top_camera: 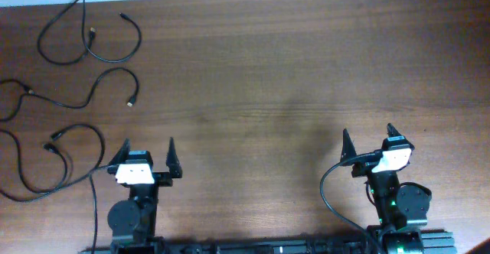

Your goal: Untangle cables

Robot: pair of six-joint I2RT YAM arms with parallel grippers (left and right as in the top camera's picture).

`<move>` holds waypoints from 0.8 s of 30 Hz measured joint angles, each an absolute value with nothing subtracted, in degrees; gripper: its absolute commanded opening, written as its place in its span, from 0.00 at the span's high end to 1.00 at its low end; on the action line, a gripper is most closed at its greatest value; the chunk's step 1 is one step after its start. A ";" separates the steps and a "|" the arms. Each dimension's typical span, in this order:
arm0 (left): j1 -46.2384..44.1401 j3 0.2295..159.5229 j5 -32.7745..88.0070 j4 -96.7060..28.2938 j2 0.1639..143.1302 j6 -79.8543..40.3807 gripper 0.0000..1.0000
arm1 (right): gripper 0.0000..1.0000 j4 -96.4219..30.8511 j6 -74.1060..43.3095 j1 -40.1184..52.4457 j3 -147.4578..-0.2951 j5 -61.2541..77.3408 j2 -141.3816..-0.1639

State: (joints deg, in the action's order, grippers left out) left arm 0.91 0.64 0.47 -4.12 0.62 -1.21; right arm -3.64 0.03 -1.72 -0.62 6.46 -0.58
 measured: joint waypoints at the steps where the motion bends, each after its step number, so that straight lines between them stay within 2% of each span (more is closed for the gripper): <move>1: 0.91 0.64 -1.06 -4.14 0.62 -1.65 0.01 | 0.02 -3.64 0.03 -1.72 -0.62 6.46 -0.58; 10: 0.91 0.64 -3.73 -4.27 0.62 2.15 0.01 | 0.02 -3.64 0.03 -1.74 -0.62 6.46 -0.58; 24: 0.91 0.64 -3.68 -4.29 0.62 0.16 0.01 | 0.02 -3.64 0.05 -1.72 -0.62 6.44 -0.58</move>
